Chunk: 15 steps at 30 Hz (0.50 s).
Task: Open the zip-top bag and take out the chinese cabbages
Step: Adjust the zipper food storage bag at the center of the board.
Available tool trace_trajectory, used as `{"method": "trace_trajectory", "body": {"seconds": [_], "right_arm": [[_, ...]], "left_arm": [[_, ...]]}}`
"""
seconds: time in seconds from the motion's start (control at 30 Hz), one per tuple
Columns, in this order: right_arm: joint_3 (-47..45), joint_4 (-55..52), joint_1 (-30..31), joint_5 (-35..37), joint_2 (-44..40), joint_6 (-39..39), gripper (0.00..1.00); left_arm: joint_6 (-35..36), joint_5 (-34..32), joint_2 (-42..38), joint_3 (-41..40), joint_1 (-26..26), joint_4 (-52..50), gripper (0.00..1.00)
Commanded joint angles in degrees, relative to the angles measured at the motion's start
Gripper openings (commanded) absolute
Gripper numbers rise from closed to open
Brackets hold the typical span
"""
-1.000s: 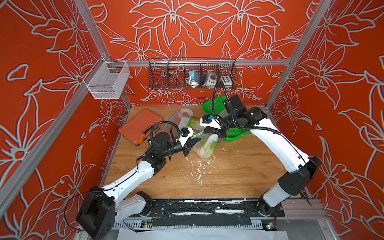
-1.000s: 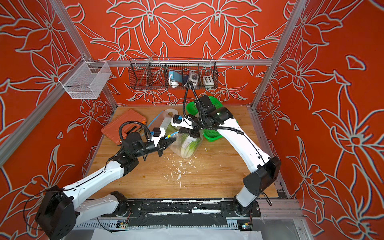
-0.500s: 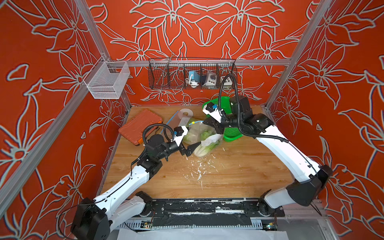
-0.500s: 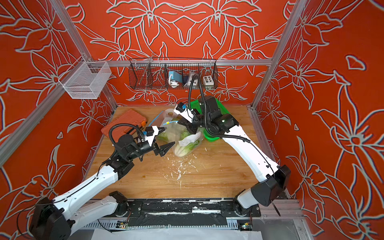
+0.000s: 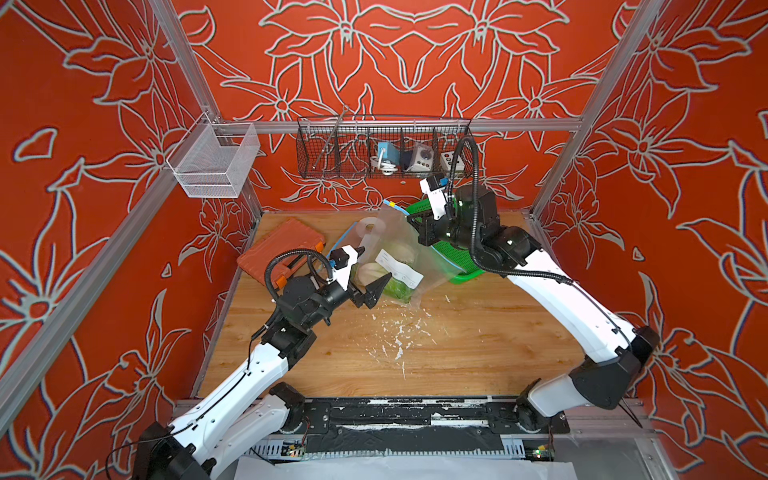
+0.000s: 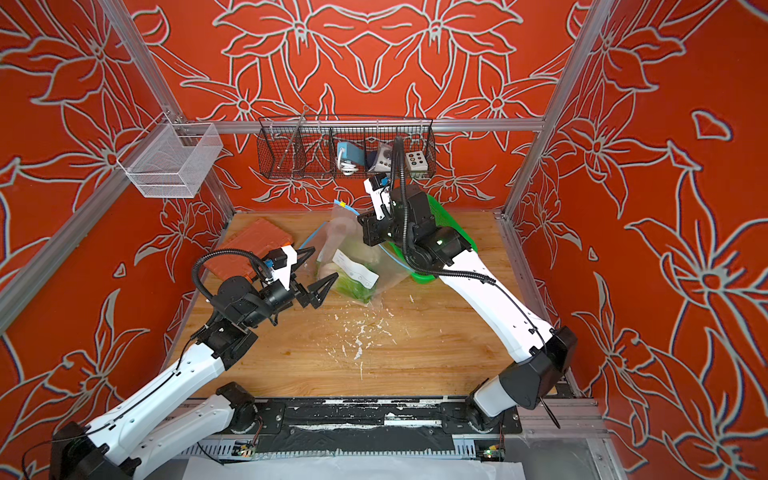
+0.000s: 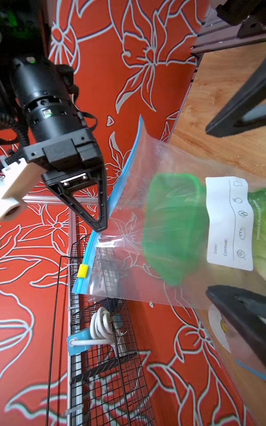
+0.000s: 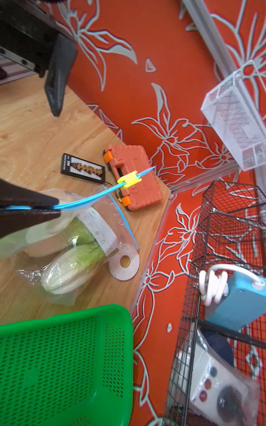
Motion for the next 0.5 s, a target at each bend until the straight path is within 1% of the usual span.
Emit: {"method": "trace_trajectory", "body": {"seconds": [0.0,0.03,0.07,0.1,0.2,0.3,0.33,0.4,0.47], "right_arm": [[-5.6,9.7,-0.1,7.9,-3.1,14.7,0.00],[-7.0,12.0,-0.2,7.5,-3.6,15.4,0.00],[-7.1,12.6,-0.1,5.5,-3.4,14.6,0.00],[-5.9,10.1,-0.1,5.3,-3.0,13.7,0.00],[-6.6,8.9,-0.2,7.7,-3.8,12.4,0.00],[-8.3,9.0,-0.6,9.4,-5.0,12.0,0.00],[-8.6,9.5,-0.7,8.6,-5.1,12.0,0.00],[-8.0,9.7,-1.0,3.8,-4.5,9.5,0.00],[-6.0,6.5,-1.0,3.0,-3.8,7.2,0.00]], "left_arm": [[-1.9,1.6,-0.8,0.0,0.0,1.2,0.98],[-2.4,2.4,-0.8,-0.1,-0.1,1.5,0.98],[-3.1,2.5,-1.0,-0.3,-0.2,1.9,0.98],[-3.8,2.1,-1.1,-0.5,-0.2,2.3,0.98],[-4.1,0.6,-1.4,-0.8,-0.2,2.3,0.98],[-4.1,1.3,-1.1,0.2,-0.2,1.3,0.98],[-4.2,1.7,-0.9,0.2,-0.3,1.5,0.98],[-4.7,1.3,-0.7,0.2,-0.3,2.1,0.98],[-4.8,0.6,-0.4,0.8,-0.3,1.8,0.98]]}}
